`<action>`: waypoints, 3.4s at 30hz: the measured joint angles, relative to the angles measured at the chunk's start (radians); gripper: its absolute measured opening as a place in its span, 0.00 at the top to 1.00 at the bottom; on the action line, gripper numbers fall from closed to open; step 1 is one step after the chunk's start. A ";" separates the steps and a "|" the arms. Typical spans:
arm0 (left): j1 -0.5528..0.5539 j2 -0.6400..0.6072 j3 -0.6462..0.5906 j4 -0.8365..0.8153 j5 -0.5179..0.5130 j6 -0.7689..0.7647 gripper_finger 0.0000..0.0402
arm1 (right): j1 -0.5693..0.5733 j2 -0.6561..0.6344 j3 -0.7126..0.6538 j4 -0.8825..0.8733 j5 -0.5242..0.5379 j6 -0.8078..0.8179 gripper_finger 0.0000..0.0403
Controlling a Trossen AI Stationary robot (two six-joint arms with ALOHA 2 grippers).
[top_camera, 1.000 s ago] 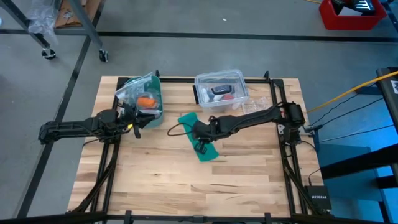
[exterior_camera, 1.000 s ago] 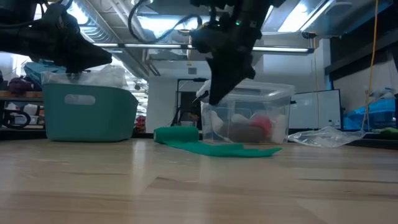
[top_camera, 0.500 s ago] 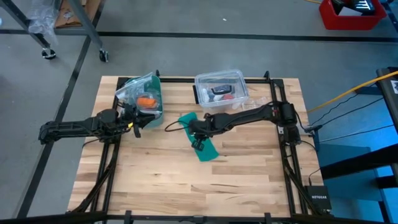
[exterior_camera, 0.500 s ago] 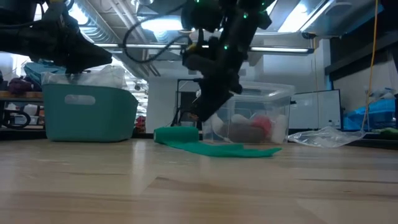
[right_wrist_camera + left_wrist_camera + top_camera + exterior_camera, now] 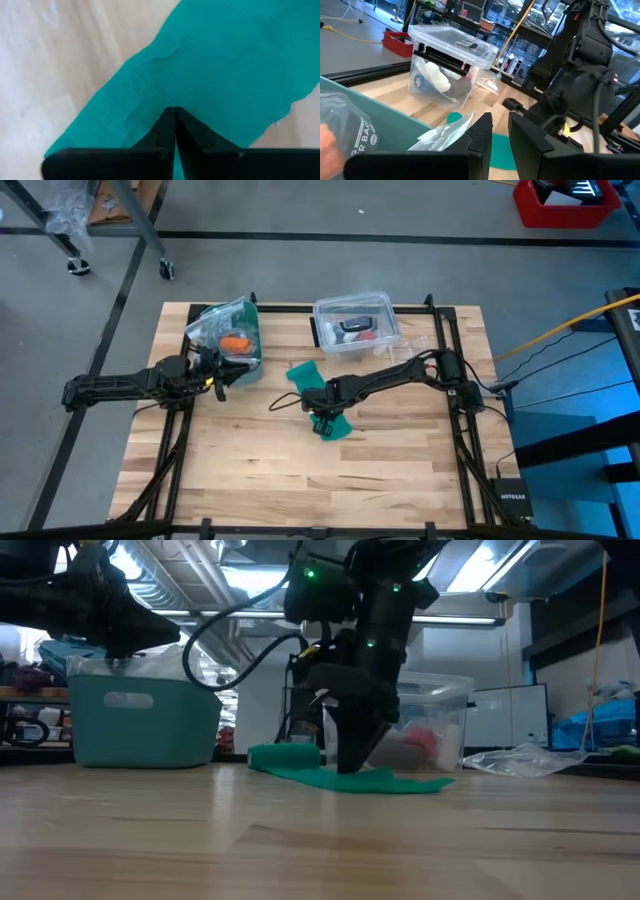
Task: Roll bandage
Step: Move the green bandage to the center of the table, then roll the green bandage
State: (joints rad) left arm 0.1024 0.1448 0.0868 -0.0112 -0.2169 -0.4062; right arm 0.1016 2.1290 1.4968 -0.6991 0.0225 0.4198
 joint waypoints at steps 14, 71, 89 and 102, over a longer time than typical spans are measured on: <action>0.000 0.000 0.000 -0.001 0.000 0.016 0.86 | 0.119 -0.004 -0.007 -0.143 -0.059 0.097 0.96; 0.000 0.000 0.000 -0.002 0.001 0.150 0.86 | 0.120 -1.056 -0.745 0.477 0.496 0.261 0.96; 0.000 0.000 0.000 -0.002 0.001 0.179 0.86 | 0.076 -0.808 -0.901 0.906 0.370 0.317 0.83; 0.000 0.000 0.000 -0.003 0.001 0.179 0.86 | -0.099 -0.558 -0.787 1.003 0.171 0.385 0.55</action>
State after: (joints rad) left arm 0.1024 0.1448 0.0868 -0.0143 -0.2161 -0.2276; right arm 0.0025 1.5708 0.7096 0.3043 0.1940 0.8046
